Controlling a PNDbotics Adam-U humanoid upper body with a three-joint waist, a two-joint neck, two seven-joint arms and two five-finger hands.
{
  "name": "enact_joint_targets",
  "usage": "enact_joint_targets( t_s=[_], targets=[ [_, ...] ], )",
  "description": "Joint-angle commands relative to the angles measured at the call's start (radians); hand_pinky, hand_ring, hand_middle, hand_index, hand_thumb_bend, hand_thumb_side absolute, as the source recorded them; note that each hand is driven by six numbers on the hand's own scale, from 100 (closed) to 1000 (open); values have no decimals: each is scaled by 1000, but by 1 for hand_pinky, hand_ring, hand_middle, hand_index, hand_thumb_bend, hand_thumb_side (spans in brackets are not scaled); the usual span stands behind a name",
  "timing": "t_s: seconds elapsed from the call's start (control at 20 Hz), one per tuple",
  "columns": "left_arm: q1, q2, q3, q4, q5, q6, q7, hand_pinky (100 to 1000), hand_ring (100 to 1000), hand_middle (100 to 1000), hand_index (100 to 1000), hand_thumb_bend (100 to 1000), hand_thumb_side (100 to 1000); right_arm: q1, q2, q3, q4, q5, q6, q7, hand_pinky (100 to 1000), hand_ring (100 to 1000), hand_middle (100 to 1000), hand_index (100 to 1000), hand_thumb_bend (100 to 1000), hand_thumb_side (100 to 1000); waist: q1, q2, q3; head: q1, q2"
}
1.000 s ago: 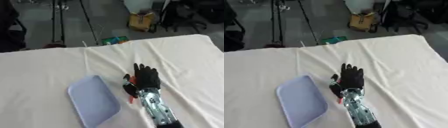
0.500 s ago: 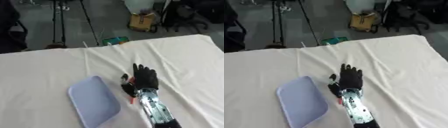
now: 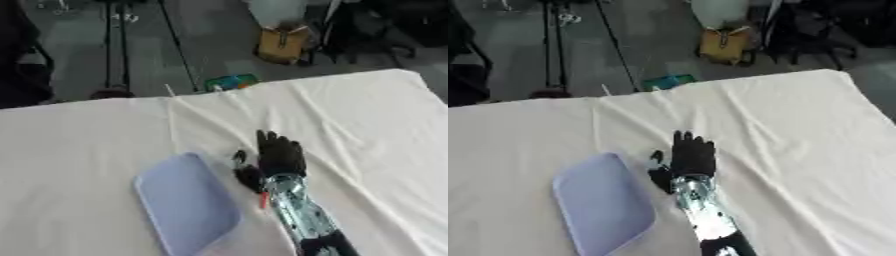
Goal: Pick up objects on the table and place them in the box.
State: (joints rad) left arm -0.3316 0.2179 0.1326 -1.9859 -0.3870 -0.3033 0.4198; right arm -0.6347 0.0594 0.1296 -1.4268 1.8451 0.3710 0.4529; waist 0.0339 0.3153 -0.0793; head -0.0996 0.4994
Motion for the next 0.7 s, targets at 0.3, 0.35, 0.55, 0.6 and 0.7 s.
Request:
enact_joint_targets(
  t_s=[0.3,0.35,0.55,0.6,0.7],
  targets=[
    [-4,9,0,-14,-2,4,-1,711,804,847,767,100,910,-27,2,-9,19,43,-5,23,697,754,813,1000,184,1000,-1,-17,-1,0,-9],
    [-3,9,0,-14,-2,4,-1,711,804,847,768,100,910,-27,1,-10,19,53,-3,23,696,754,811,1000,181,1000,-1,-18,-2,1,-10],
    [-2,8,-1,-14,-2,5,-2,711,805,848,768,100,911,-25,2,-12,18,81,1,24,697,756,810,1000,175,1000,0,-18,-5,1,-12],
    [-2,8,-1,-14,-2,5,-3,711,805,848,768,100,912,-25,2,-13,18,85,2,24,697,755,809,1000,171,1000,0,-18,-5,1,-13],
    [-1,7,-2,-14,-2,6,-4,711,805,849,769,100,912,-26,3,-13,18,90,3,24,696,755,808,1000,166,1000,0,-18,-6,1,-13]
  ],
)
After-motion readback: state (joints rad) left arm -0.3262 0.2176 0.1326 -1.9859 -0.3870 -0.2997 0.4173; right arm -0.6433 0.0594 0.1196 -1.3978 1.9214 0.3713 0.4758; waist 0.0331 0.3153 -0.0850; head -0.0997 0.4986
